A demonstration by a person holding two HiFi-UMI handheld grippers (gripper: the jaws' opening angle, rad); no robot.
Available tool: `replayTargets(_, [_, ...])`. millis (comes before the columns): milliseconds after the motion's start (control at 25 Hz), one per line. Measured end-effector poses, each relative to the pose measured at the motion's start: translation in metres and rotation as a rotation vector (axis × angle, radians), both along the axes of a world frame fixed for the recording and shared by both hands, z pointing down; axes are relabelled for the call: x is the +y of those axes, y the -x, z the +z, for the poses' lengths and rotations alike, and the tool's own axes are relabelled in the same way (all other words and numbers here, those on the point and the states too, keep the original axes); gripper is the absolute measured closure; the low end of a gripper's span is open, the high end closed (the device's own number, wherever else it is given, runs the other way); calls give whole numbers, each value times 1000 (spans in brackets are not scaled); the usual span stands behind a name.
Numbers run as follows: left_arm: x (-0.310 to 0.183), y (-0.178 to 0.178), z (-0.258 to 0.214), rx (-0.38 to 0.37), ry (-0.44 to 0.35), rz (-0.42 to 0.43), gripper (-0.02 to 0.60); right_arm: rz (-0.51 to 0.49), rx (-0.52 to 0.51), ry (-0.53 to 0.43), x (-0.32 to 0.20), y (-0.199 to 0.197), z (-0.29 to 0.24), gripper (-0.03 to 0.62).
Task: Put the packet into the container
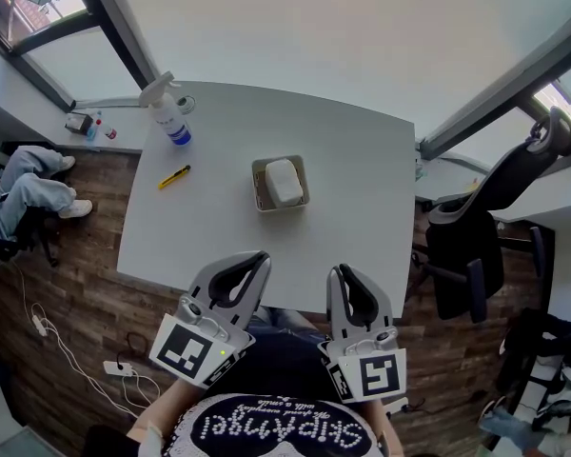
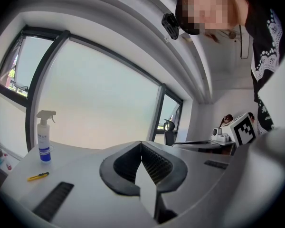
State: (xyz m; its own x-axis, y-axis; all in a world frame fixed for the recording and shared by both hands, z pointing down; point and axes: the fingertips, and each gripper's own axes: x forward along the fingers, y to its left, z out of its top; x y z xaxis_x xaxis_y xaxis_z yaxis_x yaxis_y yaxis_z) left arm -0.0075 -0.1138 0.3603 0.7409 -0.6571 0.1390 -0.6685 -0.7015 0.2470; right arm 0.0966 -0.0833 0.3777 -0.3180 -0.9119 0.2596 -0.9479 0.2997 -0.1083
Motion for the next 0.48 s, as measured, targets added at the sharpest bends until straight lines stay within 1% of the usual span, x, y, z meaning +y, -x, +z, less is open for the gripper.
replayTargets(480, [-1, -1, 1, -1, 5, -1, 573, 0, 7, 22, 1, -1, 5, 556])
